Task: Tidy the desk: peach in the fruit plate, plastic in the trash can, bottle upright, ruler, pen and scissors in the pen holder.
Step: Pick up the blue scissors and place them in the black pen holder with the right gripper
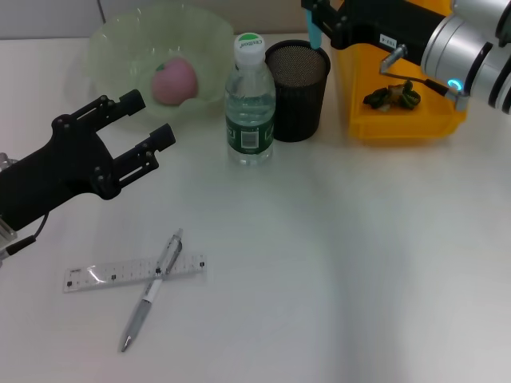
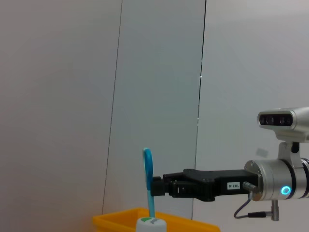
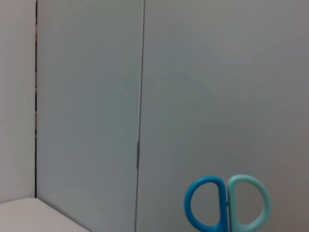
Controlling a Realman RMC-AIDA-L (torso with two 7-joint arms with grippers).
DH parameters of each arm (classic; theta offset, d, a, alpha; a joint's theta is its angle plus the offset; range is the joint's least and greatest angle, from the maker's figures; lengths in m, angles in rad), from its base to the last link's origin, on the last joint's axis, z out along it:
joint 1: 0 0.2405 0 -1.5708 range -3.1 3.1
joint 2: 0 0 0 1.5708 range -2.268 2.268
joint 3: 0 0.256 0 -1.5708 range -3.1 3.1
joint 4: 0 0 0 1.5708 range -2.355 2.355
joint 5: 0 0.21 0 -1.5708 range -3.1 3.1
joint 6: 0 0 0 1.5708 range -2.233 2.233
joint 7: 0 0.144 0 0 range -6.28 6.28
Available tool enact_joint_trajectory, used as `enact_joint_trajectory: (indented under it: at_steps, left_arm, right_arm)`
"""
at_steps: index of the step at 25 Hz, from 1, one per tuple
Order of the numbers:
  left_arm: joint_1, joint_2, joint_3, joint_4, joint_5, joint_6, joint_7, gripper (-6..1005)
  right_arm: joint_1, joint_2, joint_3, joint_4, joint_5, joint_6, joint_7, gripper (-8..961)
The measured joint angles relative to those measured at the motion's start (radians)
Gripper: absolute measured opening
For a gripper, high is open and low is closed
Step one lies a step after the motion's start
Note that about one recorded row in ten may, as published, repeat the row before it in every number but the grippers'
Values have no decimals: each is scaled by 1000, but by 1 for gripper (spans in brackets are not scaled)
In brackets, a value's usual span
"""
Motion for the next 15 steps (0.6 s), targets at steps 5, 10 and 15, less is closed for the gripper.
enact_joint_trajectory:
  at_steps: [5,10,15]
  left_arm:
    - [-3,-1,0,-1,0,-10,-5,668]
    - [-5,-1,0,-1,0,-12,-6,668]
    - [-7,-1,0,-1,0,-14,-7,667]
  right_arm:
    - [34,0,0,64,6,0,-7,252]
    - [73,0,0,129,8,1,-30,276]
    - [84,0,3,145,10,22,-18,300]
